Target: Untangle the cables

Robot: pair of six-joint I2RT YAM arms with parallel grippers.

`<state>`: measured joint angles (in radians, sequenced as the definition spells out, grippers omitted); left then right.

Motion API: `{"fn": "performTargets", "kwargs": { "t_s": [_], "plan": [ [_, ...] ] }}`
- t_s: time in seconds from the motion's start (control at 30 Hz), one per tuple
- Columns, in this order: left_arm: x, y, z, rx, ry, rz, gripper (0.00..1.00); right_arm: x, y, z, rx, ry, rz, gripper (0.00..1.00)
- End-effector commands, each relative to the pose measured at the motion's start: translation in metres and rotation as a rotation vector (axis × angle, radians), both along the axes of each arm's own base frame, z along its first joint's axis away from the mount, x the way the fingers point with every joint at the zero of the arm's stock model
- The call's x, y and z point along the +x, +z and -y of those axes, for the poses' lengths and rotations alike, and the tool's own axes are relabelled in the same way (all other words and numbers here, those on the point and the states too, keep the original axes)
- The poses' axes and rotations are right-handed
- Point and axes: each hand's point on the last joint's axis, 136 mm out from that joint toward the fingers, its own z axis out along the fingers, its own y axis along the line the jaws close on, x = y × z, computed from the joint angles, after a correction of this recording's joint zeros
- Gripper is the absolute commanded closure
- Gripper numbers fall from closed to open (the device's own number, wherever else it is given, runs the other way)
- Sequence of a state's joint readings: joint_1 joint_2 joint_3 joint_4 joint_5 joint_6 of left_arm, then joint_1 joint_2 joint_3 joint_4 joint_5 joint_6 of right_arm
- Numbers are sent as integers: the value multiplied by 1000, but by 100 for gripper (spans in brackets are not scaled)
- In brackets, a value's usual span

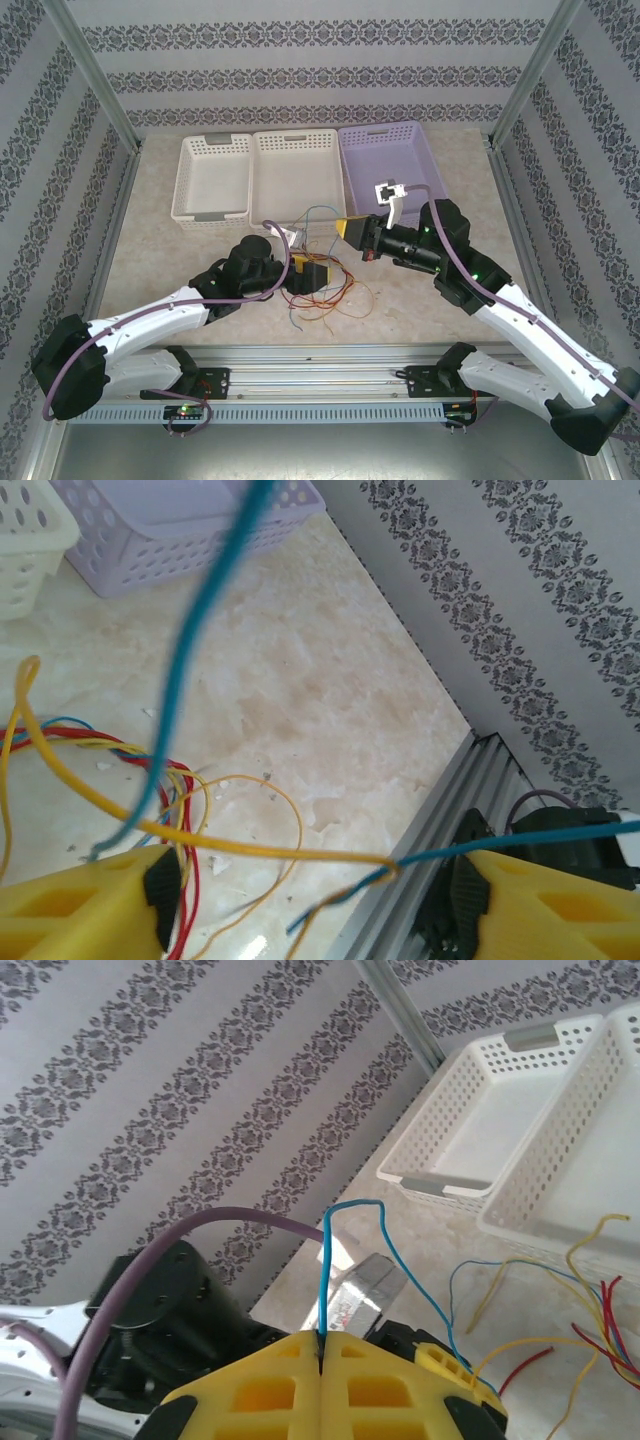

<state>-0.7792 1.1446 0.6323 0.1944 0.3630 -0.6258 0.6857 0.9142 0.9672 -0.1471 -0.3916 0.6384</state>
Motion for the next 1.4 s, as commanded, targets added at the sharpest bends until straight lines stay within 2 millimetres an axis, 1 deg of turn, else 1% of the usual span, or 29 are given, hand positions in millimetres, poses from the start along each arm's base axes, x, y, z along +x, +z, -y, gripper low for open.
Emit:
{"fn": "performTargets", "kwargs": {
  "t_s": [0.0, 0.07, 0.2, 0.27, 0.33, 0.4, 0.47, 0.57, 0.67, 0.93, 1.03, 1.13, 1.27, 1.37],
  "plan": [
    [4, 7, 0, -15, 27, 45, 37, -12, 14, -1, 11, 41, 38, 100],
    [5, 8, -2, -13, 39, 51, 42, -14, 13, -1, 9, 39, 38, 100],
    [10, 15, -6, 1, 71, 72, 42, -19, 13, -1, 12, 55, 35, 100],
    [11, 26, -12, -24, 96, 105, 36, -23, 13, -1, 12, 62, 40, 100],
    [10, 36, -19, -61, 128, 138, 26, -23, 11, 2, 6, 50, 42, 100],
    [8, 45, -26, -101, 151, 164, 24, -23, 10, 3, 6, 47, 44, 100],
    [7, 48, -29, -123, 163, 165, 22, -24, 9, 2, 5, 52, 40, 100],
    [5, 47, -23, -132, 138, 144, 22, -24, 9, 0, 9, 58, 35, 100],
    [4, 44, -16, -138, 107, 120, 24, -24, 10, 0, 9, 54, 39, 100],
    [-3, 41, -8, -168, 54, 95, 33, -19, 5, 1, -4, 31, 38, 100],
    [-7, 40, -6, -186, 33, 80, 42, -17, 4, 1, -8, 24, 41, 100],
    [-12, 39, -2, -203, 4, 55, 42, -13, 0, 2, -28, 2, 43, 100],
    [-15, 37, -4, -198, 1, 48, 43, -9, -4, 5, -45, -22, 45, 100],
    [-18, 34, -6, -179, -3, 46, 53, -8, -3, 7, -51, -37, 55, 100]
  ]
}}
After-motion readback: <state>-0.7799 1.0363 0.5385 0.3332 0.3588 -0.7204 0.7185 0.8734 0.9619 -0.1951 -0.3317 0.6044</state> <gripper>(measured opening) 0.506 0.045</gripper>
